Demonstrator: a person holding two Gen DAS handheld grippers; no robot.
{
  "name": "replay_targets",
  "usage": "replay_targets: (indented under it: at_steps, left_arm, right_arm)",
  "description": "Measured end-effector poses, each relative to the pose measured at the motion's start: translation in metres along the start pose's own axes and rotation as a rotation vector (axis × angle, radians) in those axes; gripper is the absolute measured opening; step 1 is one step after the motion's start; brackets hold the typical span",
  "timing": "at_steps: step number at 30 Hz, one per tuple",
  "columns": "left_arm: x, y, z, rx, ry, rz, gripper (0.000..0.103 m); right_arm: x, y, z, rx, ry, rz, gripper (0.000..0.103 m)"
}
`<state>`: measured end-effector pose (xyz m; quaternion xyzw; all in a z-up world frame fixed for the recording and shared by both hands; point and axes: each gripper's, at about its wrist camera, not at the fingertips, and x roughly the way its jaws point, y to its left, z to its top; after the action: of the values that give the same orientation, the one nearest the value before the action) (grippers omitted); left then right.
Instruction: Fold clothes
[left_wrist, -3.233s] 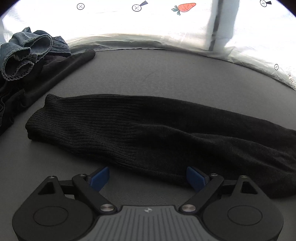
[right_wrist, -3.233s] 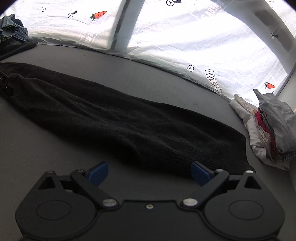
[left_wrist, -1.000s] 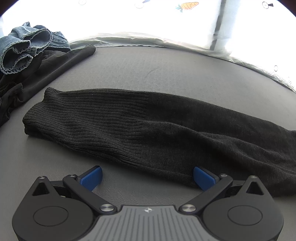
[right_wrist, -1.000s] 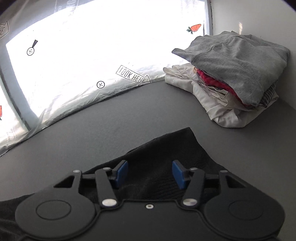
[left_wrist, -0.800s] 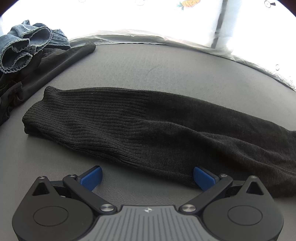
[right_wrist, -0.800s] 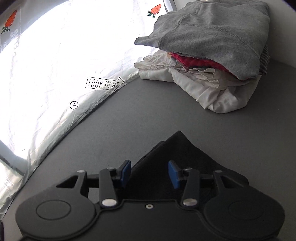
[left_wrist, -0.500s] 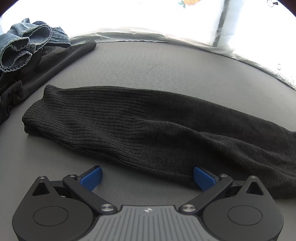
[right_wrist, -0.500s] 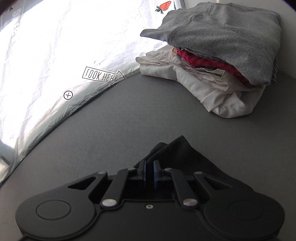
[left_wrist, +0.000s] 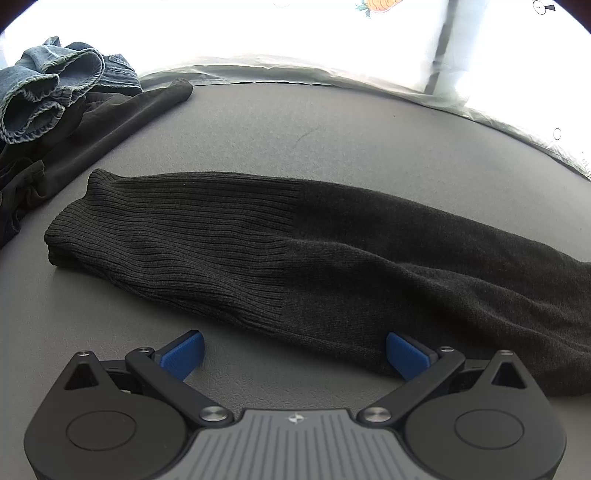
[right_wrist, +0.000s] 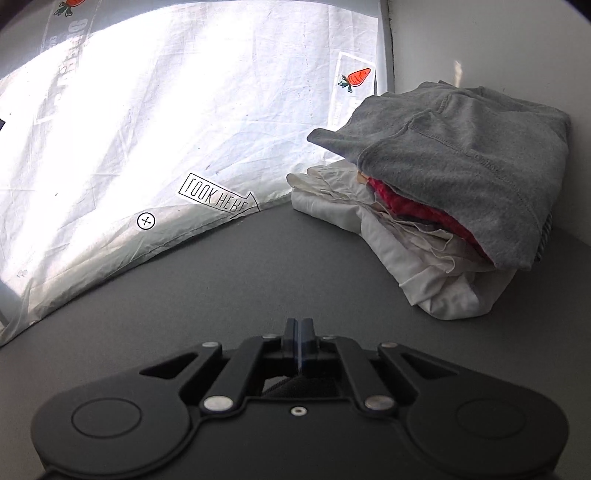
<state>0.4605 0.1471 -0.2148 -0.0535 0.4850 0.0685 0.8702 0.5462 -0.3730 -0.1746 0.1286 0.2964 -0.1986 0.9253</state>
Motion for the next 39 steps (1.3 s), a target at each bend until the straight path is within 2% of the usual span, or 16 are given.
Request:
replay_targets:
  at_steps: [6,9,12,13,15,17,19,21,23,25,27,29,34,37,39]
  left_arm:
    - [-0.002,-0.001,-0.003,-0.006,-0.020,0.001,0.103]
    - [-0.003,0.000,-0.004,-0.004,-0.028,-0.005,0.103]
    - [-0.005,0.004,-0.006,-0.007,-0.030,-0.022,0.103]
    - [-0.007,0.006,-0.006,-0.017,-0.028,-0.024,0.103]
    - [-0.012,0.020,-0.009,-0.092,-0.029,-0.021,0.103]
    - [-0.018,0.037,-0.013,-0.179,-0.041,-0.012,0.103]
    - [-0.026,0.057,-0.018,-0.276,-0.069,0.006,0.103]
    - [-0.032,0.081,-0.020,-0.362,-0.101,0.038,0.103]
    - [-0.036,0.103,-0.019,-0.441,-0.133,0.066,0.103]
    - [-0.038,0.125,-0.016,-0.516,-0.155,0.095,0.103]
    - [-0.036,0.141,-0.013,-0.573,-0.169,0.105,0.103]
    - [-0.031,0.156,-0.009,-0.616,-0.179,0.106,0.103]
    - [-0.012,0.163,0.007,-0.558,-0.156,0.155,0.103]
    - [-0.002,0.158,0.016,-0.487,-0.159,0.206,0.103]
    - [0.003,0.156,0.020,-0.465,-0.169,0.233,0.103]
  right_arm:
    - [-0.041,0.021,-0.048,-0.054,0.068,0.124,0.025]
    - [-0.050,0.042,-0.073,-0.158,0.114,0.173,0.035]
    - [-0.035,0.049,-0.085,-0.164,0.152,0.157,0.040]
    - [-0.029,0.050,-0.084,-0.172,0.130,0.160,0.048]
    - [-0.016,0.056,-0.078,-0.228,0.115,0.145,0.057]
    - [0.001,0.059,-0.063,-0.241,0.148,0.137,0.064]
    - [0.014,0.060,-0.052,-0.222,0.187,0.157,0.084]
    - [0.021,0.070,-0.047,-0.258,0.233,0.162,0.093]
    - [0.013,0.083,-0.051,-0.301,0.227,0.110,0.092]
    - [-0.006,0.089,-0.057,-0.317,0.172,0.107,0.093]
    - [-0.027,0.094,-0.065,-0.331,0.120,0.107,0.099]
    - [-0.044,0.096,-0.077,-0.339,0.091,0.096,0.101]
    - [-0.053,0.081,-0.115,-0.323,0.157,0.100,0.103]
    - [-0.059,0.067,-0.132,-0.271,0.064,0.136,0.103]
    - [-0.061,0.066,-0.137,-0.276,0.034,0.143,0.103]
